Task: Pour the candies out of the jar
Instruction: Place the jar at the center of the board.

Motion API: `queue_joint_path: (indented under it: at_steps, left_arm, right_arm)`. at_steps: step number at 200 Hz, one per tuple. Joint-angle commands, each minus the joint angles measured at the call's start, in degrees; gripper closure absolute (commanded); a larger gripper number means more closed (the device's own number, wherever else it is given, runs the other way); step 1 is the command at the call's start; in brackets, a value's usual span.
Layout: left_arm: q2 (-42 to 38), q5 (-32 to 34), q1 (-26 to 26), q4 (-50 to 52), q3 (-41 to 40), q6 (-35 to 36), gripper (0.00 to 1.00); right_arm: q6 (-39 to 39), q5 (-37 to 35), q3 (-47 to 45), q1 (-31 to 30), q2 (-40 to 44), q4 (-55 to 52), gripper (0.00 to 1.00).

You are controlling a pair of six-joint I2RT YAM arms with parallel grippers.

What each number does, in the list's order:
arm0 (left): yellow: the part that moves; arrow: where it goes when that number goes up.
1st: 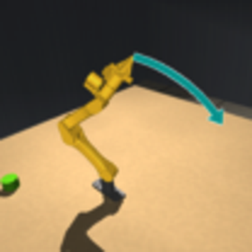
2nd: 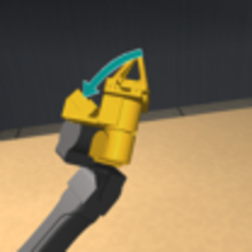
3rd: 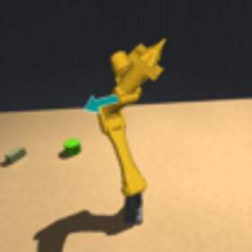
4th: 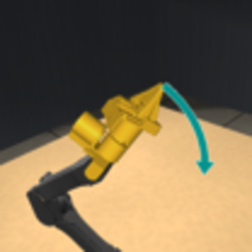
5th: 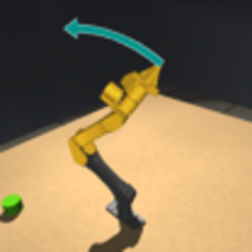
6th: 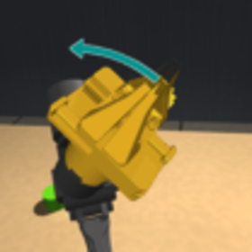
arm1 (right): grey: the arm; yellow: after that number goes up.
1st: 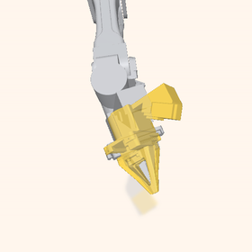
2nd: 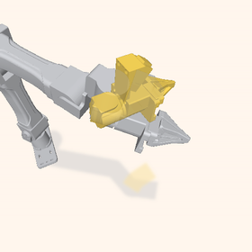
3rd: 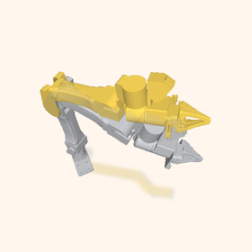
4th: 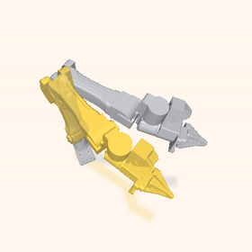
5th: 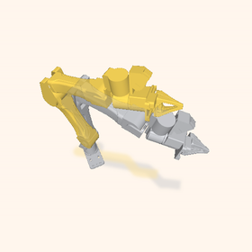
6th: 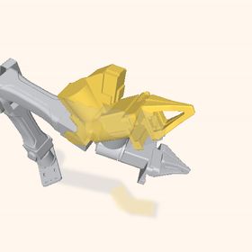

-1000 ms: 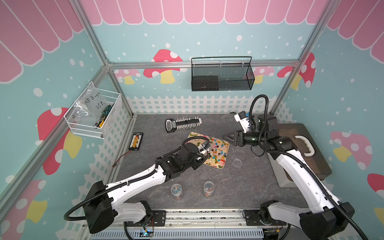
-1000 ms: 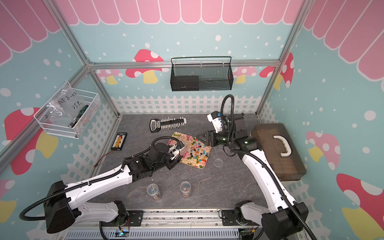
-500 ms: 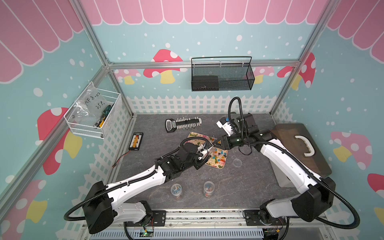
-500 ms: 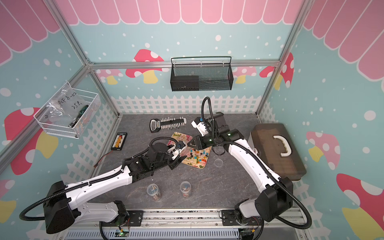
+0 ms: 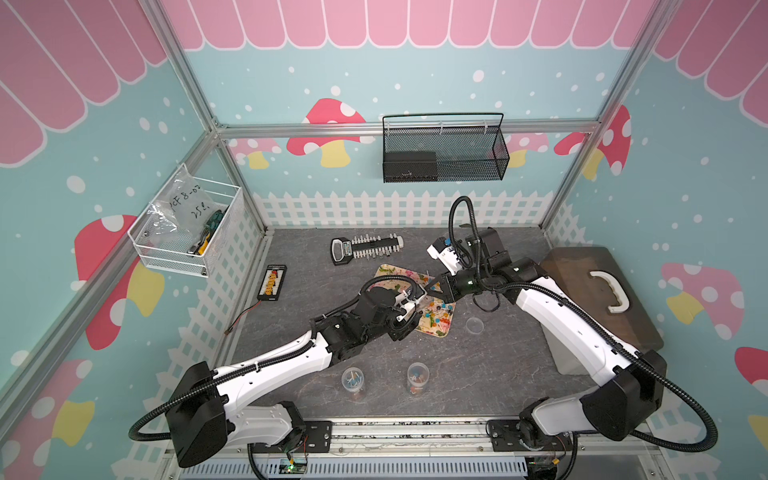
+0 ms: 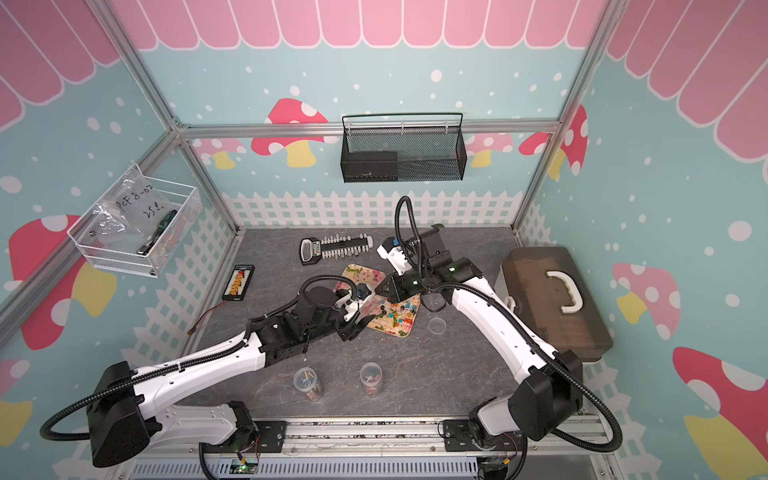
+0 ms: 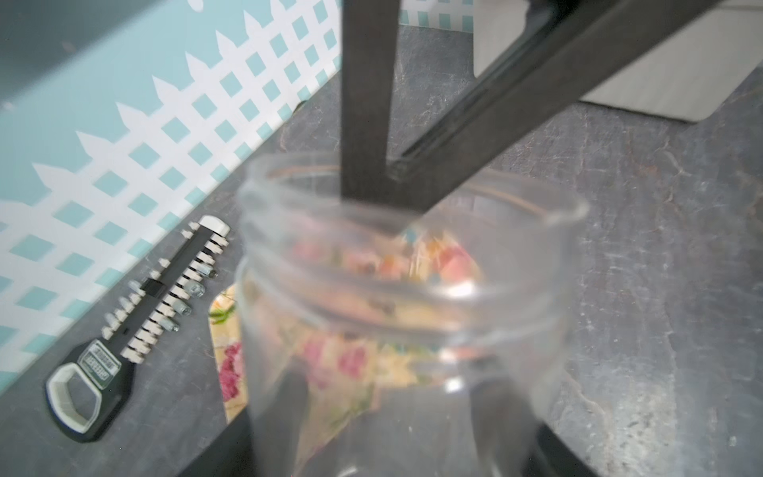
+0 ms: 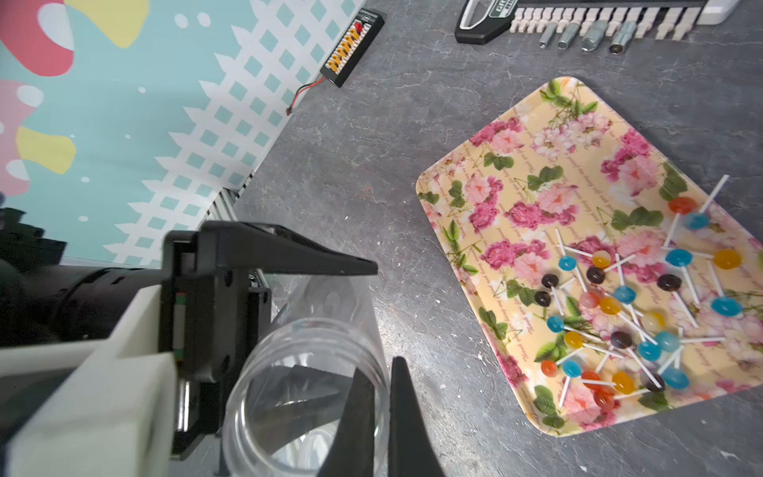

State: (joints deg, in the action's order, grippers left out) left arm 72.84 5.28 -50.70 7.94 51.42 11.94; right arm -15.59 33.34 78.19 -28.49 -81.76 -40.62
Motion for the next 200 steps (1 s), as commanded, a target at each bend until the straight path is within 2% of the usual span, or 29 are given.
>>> queue_joint_path:
  at_steps: [1, 37, 56, 70, 105, 135, 200]
  left_arm:
    - [-1.05, 2.31, -0.1, -2.96, -1.17, -3.15, 0.01]
    - [-5.76, 6.21, -0.13, -5.47, -5.13, -7.03, 0.01]
    - [-9.49, 6.61, -0.12, -6.07, -7.79, -9.94, 0.01]
    - [-12.31, 8.19, -0.1, -5.91, -9.74, -13.53, 0.01]
    - [-19.67, 8.14, -0.1, -6.94, -15.58, -19.91, 0.01]
    - [-24.16, 6.67, -0.1, -5.91, -18.49, -22.84, 0.01]
    - [-27.27, 5.21, -0.1, -5.07, -21.8, -27.89, 0.01]
  right_arm:
    - [2.54, -7.59, 3.39, 0.12, -0.81, -2.76, 1.0]
    - [6.74, -20.2, 12.71, 1.35, -6.89, -9.44, 1.0]
    - [7.65, -36.89, 18.46, 2.36, -11.84, -13.21, 1.0]
    - [8.37, -42.6, 20.67, 3.96, -14.74, -13.28, 1.0]
    - [11.2, -47.29, 29.19, 8.55, -24.76, -14.84, 1.0]
    - [12.32, -46.72, 36.65, 11.53, -32.96, -18.31, 1.0]
    - [13.18, -45.86, 40.52, 13.34, -40.96, -20.81, 1.0]
